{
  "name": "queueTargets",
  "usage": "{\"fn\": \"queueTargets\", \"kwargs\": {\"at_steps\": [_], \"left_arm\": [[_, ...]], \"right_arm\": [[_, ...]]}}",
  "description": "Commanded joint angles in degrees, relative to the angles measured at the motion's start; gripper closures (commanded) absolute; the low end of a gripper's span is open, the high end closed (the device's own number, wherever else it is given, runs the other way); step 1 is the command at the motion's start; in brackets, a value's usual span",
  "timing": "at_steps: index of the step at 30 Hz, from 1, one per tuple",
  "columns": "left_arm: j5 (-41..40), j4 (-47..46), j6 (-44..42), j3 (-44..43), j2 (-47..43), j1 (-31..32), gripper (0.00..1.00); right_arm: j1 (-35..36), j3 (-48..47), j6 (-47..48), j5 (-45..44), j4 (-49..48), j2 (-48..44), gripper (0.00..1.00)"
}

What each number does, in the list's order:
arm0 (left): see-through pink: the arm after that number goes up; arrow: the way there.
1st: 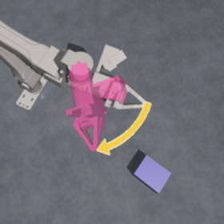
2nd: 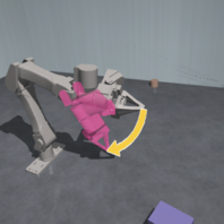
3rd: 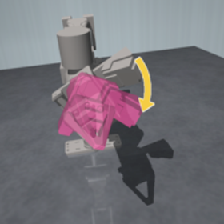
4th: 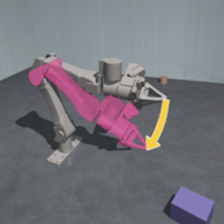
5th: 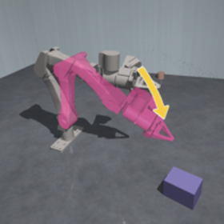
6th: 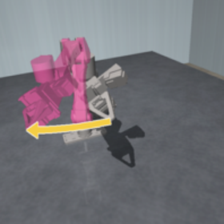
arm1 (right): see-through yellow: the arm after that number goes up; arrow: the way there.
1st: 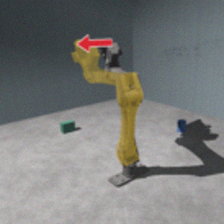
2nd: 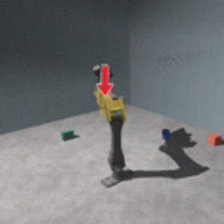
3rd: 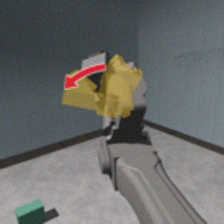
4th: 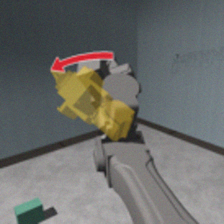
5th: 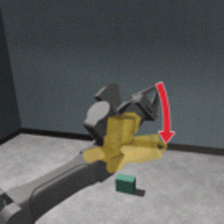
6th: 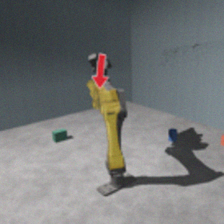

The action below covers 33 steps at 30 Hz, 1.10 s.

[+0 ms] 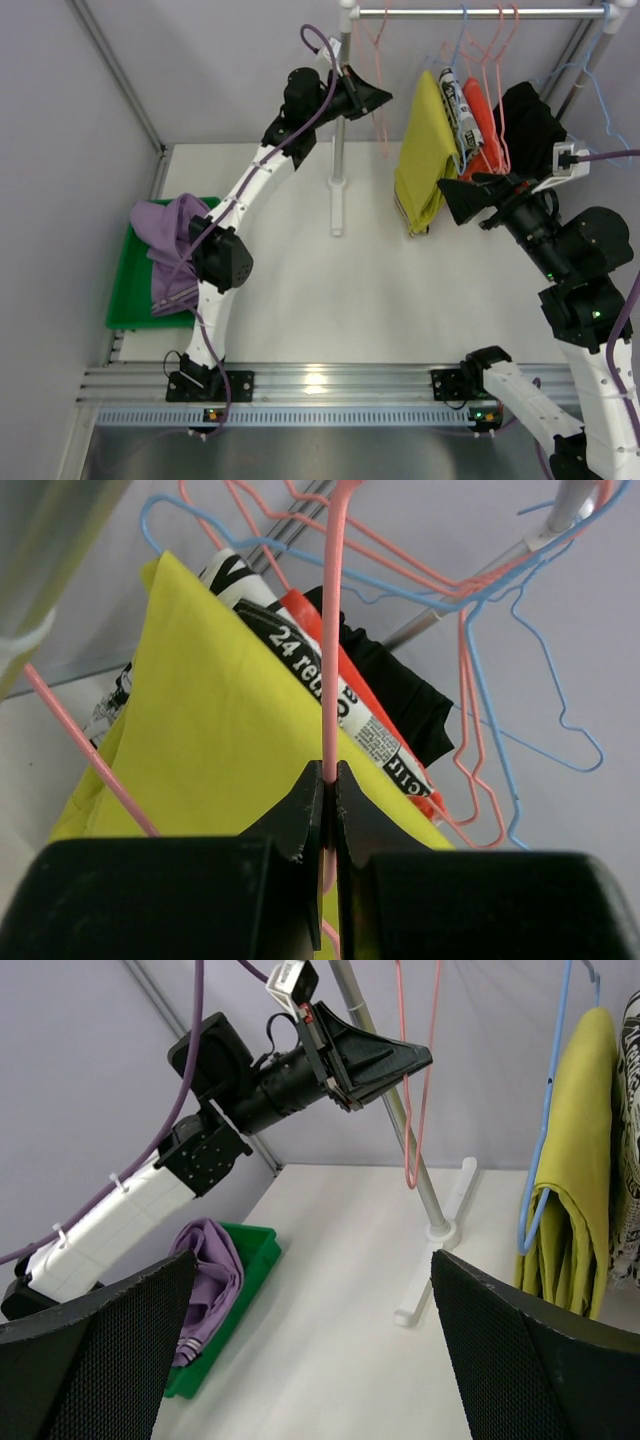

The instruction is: Remove the trousers from the hanger

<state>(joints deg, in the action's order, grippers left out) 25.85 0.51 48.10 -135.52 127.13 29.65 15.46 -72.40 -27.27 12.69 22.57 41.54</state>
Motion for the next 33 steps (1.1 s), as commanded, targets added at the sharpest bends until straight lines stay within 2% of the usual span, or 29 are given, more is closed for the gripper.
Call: {"fn": "queueTargets", "kwargs": {"at_steps": [1, 6, 8, 10, 11, 12, 13, 14, 15, 20, 24, 30, 33], "left_arm": [[0.2, -0.8, 0.7, 1.9, -1.9, 0.0, 1.00], [1.5, -0.8, 1.9, 5.3, -2.6, 0.1, 1.00], [1.2, -0.8, 1.9, 6.2, -2.9, 0.1, 0.88], [1.0, -0.8, 2.0, 6.7, -3.7, 0.1, 0.67], [1.2, -0.9, 2.0, 6.8, -4.1, 0.1, 0.52], [1.4, -1.0, 1.9, 6.8, -4.8, 0.1, 0.29], [1.6, -1.1, 1.6, 6.8, -5.3, 0.1, 0.17], [1.8, -1.0, 0.2, 6.7, -5.8, 0.1, 0.06], [2.1, -0.8, -0.6, 6.6, -7.1, 0.1, 0.01], [1.7, 4.3, -5.5, 9.2, -12.7, 0.2, 0.01], [1.5, 8.8, -11.1, 15.4, -22.1, 0.1, 0.01], [-2.3, 26.3, -26.3, 21.5, -32.4, -1.6, 0.01], [-3.2, 32.5, -32.0, 27.1, -38.4, -5.3, 0.01]], "right_arm": [[-1.0, -1.2, -0.3, 0.8, 0.5, 0.1, 0.01], [-1.0, -1.5, 0.1, 1.0, 0.9, 0.1, 0.01], [-1.0, -1.6, 0.3, 1.1, 1.1, 0.2, 0.01], [-1.0, -1.6, 0.5, 1.1, 1.1, 0.1, 0.00], [-1.0, -1.5, 0.8, 1.3, 1.1, 0.2, 0.00], [-1.0, -1.4, 1.0, 1.5, 1.0, 0.1, 0.01], [-1.0, -1.3, 1.6, 1.5, 1.0, 0.0, 0.01], [-1.0, -0.7, 2.0, 1.6, 0.8, -0.2, 0.01], [-1.0, -0.3, 2.6, 1.4, 0.7, -0.4, 0.01], [-1.0, 2.7, 5.0, 1.0, 0.5, -1.9, 0.00], [-1.0, 3.8, 6.3, 0.1, 0.5, -2.4, 0.01], [-1.0, 5.1, 9.2, 0.1, 0.9, -1.8, 0.01], [-1.0, 4.6, 10.8, 0.7, 3.8, -0.2, 0.01]]}}
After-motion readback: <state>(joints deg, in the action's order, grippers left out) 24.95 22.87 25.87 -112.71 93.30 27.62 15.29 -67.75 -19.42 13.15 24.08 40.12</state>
